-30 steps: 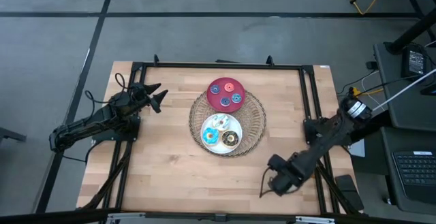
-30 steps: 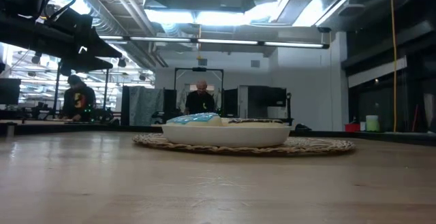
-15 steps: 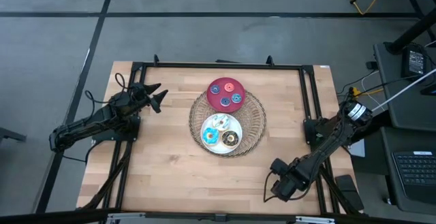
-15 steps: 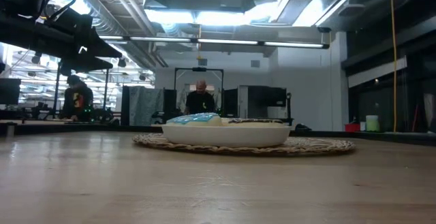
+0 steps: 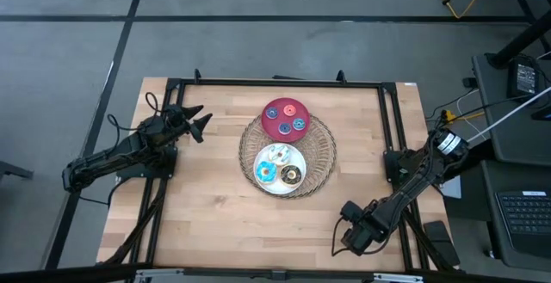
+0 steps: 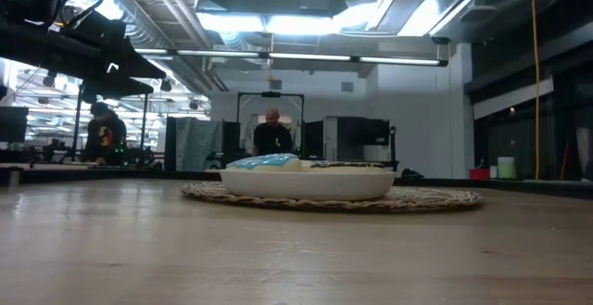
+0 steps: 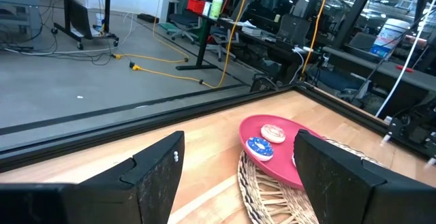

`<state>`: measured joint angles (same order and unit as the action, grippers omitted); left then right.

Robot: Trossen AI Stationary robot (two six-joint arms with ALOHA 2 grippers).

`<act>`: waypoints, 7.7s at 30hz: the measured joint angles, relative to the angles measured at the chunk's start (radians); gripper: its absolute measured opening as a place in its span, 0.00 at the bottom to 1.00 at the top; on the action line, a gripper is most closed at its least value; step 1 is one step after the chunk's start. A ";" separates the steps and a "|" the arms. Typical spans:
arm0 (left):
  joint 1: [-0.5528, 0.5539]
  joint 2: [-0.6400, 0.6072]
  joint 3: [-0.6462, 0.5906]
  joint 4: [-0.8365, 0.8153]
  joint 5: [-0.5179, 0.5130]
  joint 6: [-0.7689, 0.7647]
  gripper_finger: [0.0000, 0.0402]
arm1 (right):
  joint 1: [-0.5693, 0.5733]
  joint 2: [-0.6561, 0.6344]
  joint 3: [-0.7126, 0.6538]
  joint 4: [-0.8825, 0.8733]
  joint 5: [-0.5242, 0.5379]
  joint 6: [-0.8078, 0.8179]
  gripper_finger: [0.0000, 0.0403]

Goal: Pick & Place donuts
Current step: Put the small light blue donut on the red plate, then return to Home Position

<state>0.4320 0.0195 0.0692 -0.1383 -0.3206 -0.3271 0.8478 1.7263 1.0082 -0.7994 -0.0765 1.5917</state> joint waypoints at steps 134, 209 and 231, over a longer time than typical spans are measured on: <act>0.000 0.000 0.000 0.001 0.000 0.000 0.66 | 0.066 -0.184 -0.249 0.249 0.119 0.169 0.03; 0.000 0.000 0.000 0.000 0.000 0.000 0.66 | -1.146 0.745 1.229 -0.387 0.161 -1.465 0.09; 0.000 0.000 0.000 0.000 0.000 0.000 0.66 | -1.146 0.679 1.229 -0.408 0.328 -1.435 0.64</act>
<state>0.4316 0.0196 0.0692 -0.1383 -0.3202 -0.3271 -0.2977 2.4049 2.2368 -1.2076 0.2511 0.1565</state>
